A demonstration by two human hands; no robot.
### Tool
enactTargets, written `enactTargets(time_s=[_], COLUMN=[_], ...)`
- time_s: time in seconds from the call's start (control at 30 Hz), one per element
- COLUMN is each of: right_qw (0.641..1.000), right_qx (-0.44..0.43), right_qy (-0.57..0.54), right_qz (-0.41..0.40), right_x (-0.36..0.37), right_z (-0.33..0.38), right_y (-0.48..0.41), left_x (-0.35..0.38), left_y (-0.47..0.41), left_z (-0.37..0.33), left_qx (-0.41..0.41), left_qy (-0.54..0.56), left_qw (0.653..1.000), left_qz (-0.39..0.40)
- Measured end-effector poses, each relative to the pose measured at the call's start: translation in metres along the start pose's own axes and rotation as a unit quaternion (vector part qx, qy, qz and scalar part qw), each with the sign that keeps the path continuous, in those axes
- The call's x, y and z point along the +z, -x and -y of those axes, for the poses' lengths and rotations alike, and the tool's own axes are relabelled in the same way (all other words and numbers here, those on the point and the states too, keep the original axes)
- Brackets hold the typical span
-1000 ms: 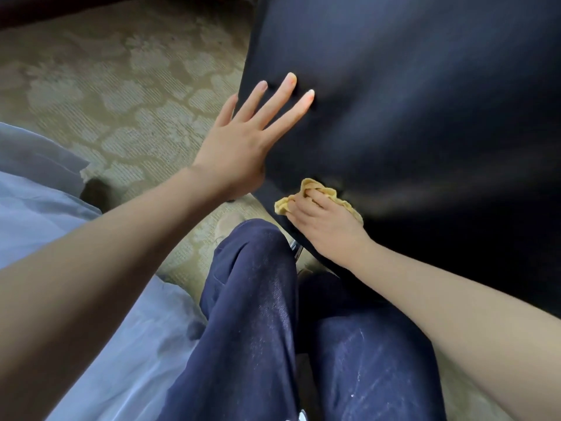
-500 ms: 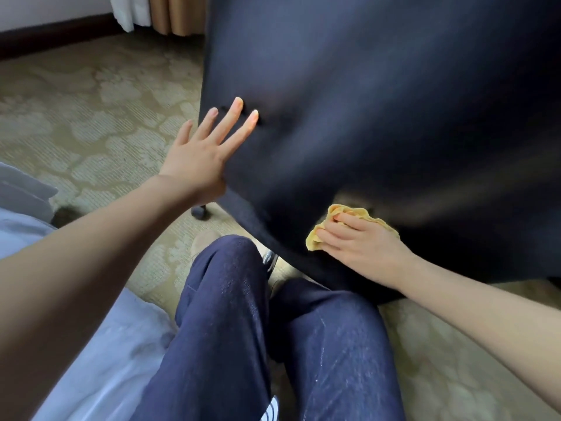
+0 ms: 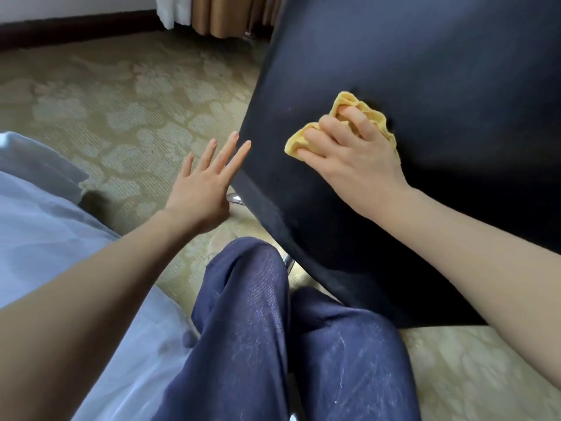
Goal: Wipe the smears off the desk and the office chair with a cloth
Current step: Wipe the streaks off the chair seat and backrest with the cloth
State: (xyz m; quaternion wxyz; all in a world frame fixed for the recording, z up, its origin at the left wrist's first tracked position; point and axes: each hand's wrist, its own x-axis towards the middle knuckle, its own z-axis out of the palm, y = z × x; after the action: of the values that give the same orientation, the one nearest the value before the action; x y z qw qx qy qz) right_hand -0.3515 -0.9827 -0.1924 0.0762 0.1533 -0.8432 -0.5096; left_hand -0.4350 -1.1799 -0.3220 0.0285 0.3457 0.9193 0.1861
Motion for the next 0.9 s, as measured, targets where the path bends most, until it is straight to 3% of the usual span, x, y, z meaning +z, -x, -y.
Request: enactTargets(time_s=[0.23,0.43,0.57,0.77,0.83,0.9], right_qw=[0.986,0.985,0.98,0.947,0.94,0.944], right_qx=[0.053,-0.04,-0.156,-0.315,-0.31,-0.246], right_qy=[-0.142,-0.15,-0.109,-0.022,-0.022,-0.113], right_qz=[0.062,0.074,0.052,0.063,0.138,0.19], right_x=[0.011,0.045,0.073,0.086,0.08,0.08], right_z=[0.041,0.106,0.146,0.158,0.151,0.146], right_y=[-0.102,-0.142,-0.125,-0.058,-0.037,-0.007], left_x=[0.039,0.049,0.04,0.036,0.041,0.045], left_y=[0.021,0.004,-0.019,-0.029,-0.026,-0.025], left_z=[0.033,0.05,0.052,0.027,0.02,0.016], left_qx=[-0.05,-0.047,-0.015,0.099,0.1,0.08], left_qy=[0.048,0.064,0.077,0.018,0.005,-0.003], left_qw=[0.997,0.997,0.997,0.995,0.995,0.997], left_qz=[0.028,0.012,-0.01,-0.018,-0.009,0.006])
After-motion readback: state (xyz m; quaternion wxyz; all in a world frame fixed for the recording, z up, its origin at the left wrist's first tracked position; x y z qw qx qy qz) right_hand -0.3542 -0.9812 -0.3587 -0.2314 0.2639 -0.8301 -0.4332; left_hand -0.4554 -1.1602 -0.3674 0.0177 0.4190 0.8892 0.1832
